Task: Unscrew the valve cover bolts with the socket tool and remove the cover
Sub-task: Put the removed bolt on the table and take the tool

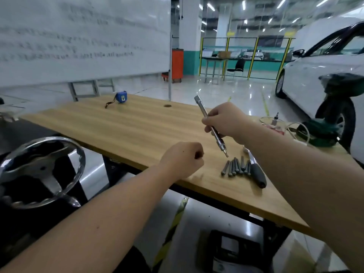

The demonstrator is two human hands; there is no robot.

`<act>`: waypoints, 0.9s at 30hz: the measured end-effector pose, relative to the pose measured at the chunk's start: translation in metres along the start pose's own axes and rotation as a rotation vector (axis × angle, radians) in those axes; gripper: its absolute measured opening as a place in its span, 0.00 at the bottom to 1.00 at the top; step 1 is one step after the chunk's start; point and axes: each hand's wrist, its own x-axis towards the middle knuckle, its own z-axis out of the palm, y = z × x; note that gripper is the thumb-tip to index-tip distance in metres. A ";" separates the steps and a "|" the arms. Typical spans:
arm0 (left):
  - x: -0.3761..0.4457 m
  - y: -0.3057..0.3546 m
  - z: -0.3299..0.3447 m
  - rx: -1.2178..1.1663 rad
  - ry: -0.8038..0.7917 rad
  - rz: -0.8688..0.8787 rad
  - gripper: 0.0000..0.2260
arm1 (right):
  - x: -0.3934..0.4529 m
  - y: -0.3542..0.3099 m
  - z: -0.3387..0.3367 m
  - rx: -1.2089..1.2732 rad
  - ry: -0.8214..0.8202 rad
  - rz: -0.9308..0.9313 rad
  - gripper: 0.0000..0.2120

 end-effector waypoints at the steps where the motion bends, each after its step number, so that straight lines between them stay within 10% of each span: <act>1: 0.003 0.002 0.011 0.000 -0.016 0.001 0.01 | 0.000 0.009 -0.005 -0.027 0.011 0.010 0.06; 17: 0.018 -0.011 0.024 -0.225 -0.134 -0.105 0.10 | 0.006 0.035 -0.008 -0.189 0.028 -0.057 0.10; 27: -0.027 -0.071 -0.067 -0.178 0.008 -0.288 0.08 | 0.009 -0.071 0.073 0.213 -0.065 -0.212 0.07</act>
